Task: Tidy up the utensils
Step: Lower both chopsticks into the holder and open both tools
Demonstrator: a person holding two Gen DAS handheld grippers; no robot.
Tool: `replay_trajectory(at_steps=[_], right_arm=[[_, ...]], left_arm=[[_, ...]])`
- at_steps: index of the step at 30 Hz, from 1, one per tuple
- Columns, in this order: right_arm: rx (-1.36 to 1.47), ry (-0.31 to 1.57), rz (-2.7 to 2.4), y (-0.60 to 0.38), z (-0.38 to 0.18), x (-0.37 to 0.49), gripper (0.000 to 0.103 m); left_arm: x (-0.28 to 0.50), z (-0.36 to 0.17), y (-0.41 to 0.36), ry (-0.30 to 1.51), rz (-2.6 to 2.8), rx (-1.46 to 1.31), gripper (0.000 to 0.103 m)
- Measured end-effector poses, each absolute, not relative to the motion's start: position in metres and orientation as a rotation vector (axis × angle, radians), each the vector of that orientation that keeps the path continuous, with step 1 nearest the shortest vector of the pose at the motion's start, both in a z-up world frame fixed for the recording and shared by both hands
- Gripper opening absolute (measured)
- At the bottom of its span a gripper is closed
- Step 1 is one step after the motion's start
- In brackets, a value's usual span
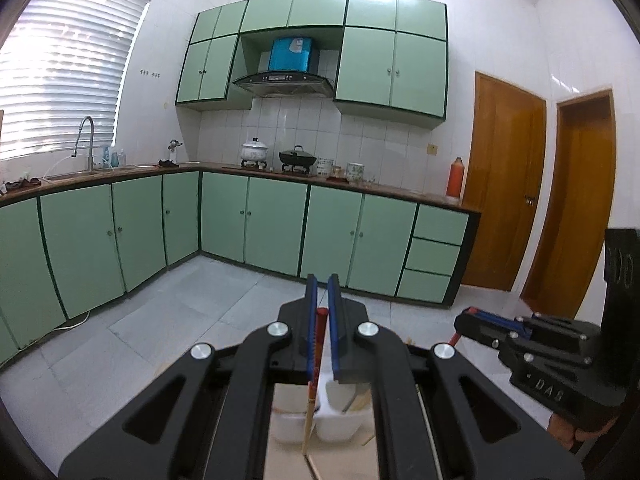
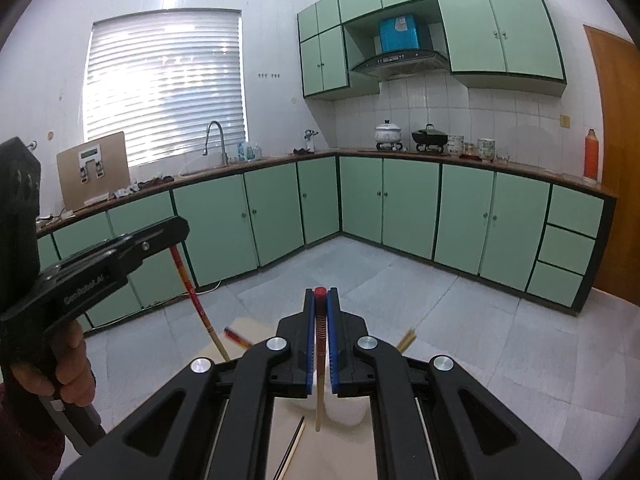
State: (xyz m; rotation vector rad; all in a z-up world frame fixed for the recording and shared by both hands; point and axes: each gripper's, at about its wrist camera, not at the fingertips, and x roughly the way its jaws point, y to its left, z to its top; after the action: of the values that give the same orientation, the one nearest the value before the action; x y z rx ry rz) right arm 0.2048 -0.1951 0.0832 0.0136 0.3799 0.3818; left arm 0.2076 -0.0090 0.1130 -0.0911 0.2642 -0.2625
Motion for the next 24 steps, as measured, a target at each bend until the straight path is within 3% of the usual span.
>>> replay_trajectory(at_steps=[12,24], right_arm=[[0.006,0.351,0.350,-0.190,0.098,0.265,0.006],[-0.001,0.477,0.321,-0.178,0.020,0.302,0.006]], left_arm=[[0.272,0.123,-0.021,0.228,-0.239,-0.120,0.005],[0.323,0.052,-0.022,0.371,-0.198,-0.084,0.005]])
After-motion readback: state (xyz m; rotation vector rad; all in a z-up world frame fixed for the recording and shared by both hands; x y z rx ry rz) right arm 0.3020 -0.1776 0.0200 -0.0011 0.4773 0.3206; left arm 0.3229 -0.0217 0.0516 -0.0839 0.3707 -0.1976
